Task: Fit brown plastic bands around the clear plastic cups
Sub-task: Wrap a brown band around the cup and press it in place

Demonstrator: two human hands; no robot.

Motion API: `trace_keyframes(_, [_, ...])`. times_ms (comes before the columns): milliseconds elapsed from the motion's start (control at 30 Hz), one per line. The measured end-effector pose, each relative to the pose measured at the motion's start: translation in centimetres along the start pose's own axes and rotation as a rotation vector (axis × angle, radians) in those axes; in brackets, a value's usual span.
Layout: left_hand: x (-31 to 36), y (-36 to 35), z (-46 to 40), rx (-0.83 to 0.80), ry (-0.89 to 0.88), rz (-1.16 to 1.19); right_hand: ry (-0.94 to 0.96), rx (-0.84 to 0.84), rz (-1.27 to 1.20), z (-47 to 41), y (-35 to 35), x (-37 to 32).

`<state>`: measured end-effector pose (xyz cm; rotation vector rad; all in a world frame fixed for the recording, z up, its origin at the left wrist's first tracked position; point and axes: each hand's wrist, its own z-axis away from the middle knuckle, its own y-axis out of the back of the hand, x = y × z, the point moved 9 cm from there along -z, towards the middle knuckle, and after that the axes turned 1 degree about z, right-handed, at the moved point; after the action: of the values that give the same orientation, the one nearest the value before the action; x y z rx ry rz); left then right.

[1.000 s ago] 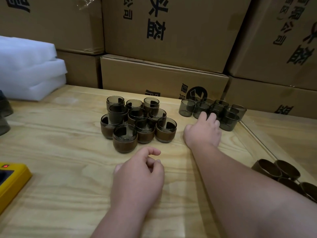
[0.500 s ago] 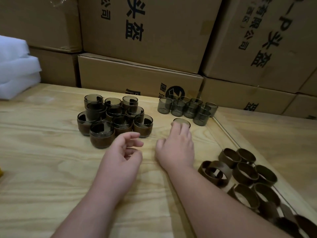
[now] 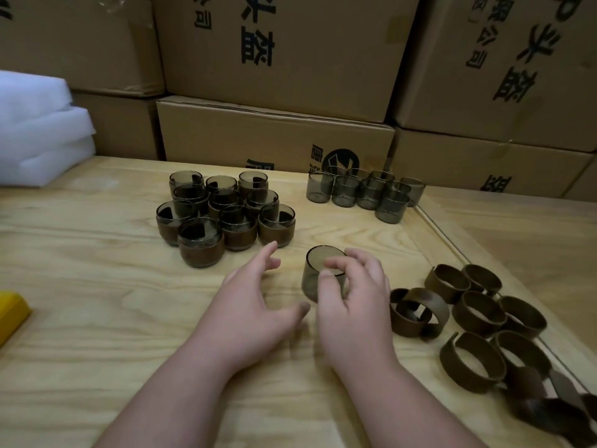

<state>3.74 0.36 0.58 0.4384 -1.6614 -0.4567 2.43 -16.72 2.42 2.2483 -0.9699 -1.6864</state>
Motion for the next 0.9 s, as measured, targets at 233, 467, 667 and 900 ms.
trace_keyframes(233, [0.6, 0.4, 0.0, 0.100, -0.034, -0.089, -0.054, -0.117, -0.241, -1.2, -2.0, 0.2])
trace_keyframes(467, [1.9, 1.4, 0.5, 0.147, -0.056, 0.030, -0.012, -0.356, -0.208, -0.6, -3.8, -0.4])
trace_keyframes(667, [1.9, 1.3, 0.4, 0.149, -0.113, 0.029, 0.024, -0.403, -0.219, -0.2, -4.3, -1.0])
trace_keyframes(900, [1.2, 1.1, 0.3, 0.128, -0.095, 0.100, 0.033, -0.354, -0.287, -0.5, -3.9, -1.3])
